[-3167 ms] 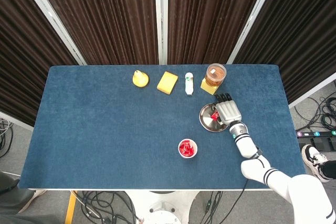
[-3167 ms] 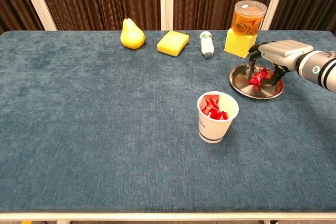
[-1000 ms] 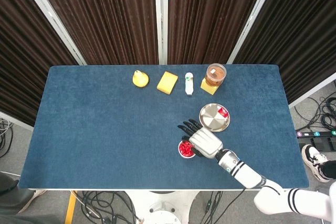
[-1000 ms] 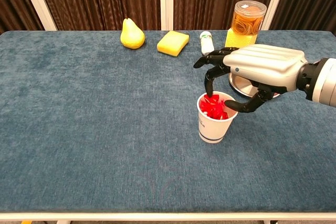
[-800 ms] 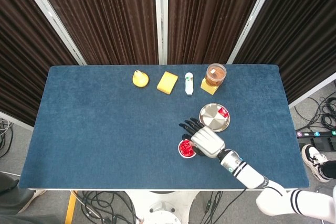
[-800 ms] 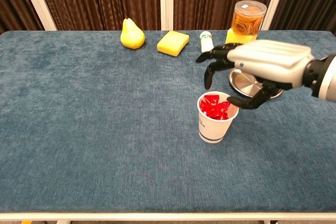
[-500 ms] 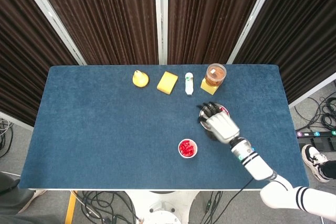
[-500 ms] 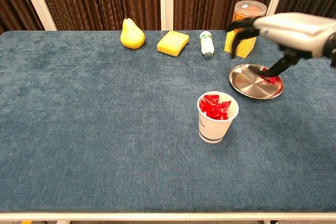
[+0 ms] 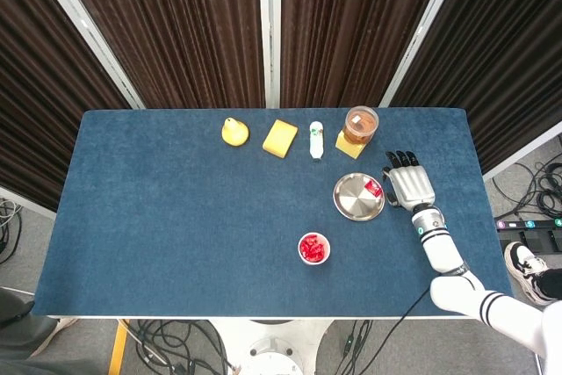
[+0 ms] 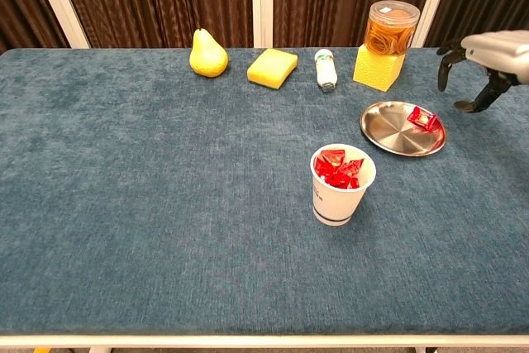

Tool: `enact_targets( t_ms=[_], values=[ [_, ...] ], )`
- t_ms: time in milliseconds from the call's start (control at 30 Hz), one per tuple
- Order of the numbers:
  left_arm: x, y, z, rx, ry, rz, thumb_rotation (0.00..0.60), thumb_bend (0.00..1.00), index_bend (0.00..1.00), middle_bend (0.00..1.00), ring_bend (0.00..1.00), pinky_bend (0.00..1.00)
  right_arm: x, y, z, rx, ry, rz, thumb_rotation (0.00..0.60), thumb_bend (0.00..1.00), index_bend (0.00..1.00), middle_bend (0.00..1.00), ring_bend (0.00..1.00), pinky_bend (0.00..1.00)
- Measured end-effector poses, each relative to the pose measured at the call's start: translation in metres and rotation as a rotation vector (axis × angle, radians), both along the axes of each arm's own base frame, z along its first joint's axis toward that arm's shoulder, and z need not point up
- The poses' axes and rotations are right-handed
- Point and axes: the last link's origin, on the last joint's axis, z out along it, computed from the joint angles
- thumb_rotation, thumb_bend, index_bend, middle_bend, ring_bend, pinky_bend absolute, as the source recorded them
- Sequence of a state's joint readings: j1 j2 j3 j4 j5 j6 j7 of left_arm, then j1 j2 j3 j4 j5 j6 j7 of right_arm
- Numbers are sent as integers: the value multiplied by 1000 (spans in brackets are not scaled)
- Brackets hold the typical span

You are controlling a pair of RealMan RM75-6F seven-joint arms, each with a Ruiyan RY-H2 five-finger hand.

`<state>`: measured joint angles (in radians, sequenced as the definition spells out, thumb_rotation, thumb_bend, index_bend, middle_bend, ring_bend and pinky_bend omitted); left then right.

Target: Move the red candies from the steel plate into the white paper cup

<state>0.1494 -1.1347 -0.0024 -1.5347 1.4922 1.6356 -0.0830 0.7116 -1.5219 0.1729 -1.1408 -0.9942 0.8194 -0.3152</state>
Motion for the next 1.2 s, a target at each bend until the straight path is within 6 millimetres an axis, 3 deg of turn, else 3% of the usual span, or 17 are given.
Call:
enact_targets(
  t_ms=[433,833,1200],
  values=[
    [-2,0,0,-2,-1,11,600,158,73,43,81,147,3,-18,-41,43,45,-52,600,286,418,56,0,0],
    [-3,1,0,0,-2,6,600,158,73,43,81,147,9,-14,-47,64,47,-25,600,292,446,62,0,0],
    [-5,-2,1,4,-4,15,600,157,73,43,81,147,2,-20,-49,49,70,-49,600,299,466,69,0,0]
  ],
)
